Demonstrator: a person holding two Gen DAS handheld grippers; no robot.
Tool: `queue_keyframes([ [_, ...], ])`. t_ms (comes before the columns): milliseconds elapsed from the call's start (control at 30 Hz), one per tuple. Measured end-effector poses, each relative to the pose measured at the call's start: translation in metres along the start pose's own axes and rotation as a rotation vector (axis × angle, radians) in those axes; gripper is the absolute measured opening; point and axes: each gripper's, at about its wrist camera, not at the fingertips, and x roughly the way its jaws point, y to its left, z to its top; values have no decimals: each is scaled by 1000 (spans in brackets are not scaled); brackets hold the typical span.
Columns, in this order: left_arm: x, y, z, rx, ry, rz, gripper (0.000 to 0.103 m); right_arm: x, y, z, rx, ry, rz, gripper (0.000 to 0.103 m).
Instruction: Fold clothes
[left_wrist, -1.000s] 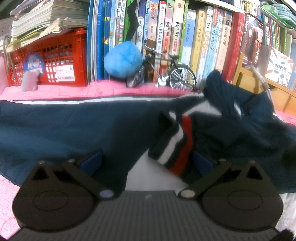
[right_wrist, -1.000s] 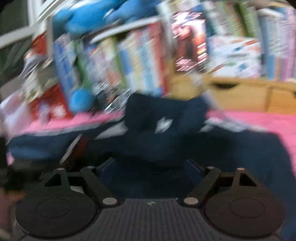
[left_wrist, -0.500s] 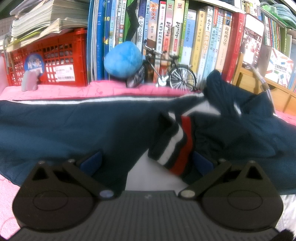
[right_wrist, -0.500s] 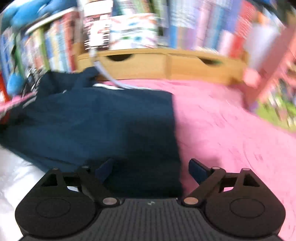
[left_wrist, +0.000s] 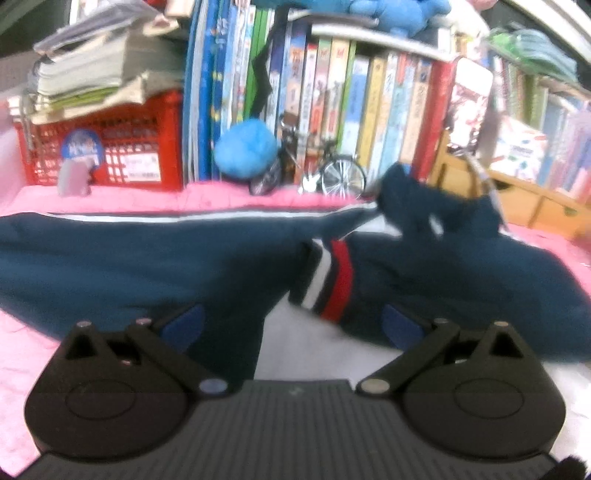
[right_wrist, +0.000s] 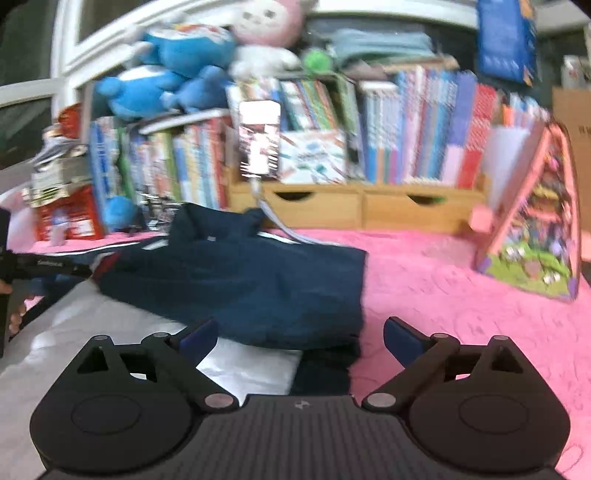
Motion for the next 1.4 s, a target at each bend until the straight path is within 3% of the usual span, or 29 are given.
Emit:
queue_keyframes([
  [167,-64,8,-24,-4,-49,-90,103,-27,40,-2,-120,-37,62,103],
  [333,-132,-4,-72,98,-97,-134,103,-49,84,-30,-139,-44,87,103],
  [600,-172,-22,-132,109,-12,-136,103,-91,150,-92,-173,-38,111,103],
  [833,-236,-29,-174,87,-38,-138,103,-151,175,-128,-225,-19,147,103],
  [967,-279,-31,-187,97,-102,-145,103,-199,179,-141,-206,-46,140,103],
  [1100,-291,-36,-186,129,-175,-117,103,-216,174,-152,-80,-58,142,103],
  [1233,-279,-44,-188,140,-143,-125,103,-215,169,-163,45,-32,164,103],
  [1400,-274,-46,-195,152,-121,-117,103,-214,174,-166,23,-49,200,103],
])
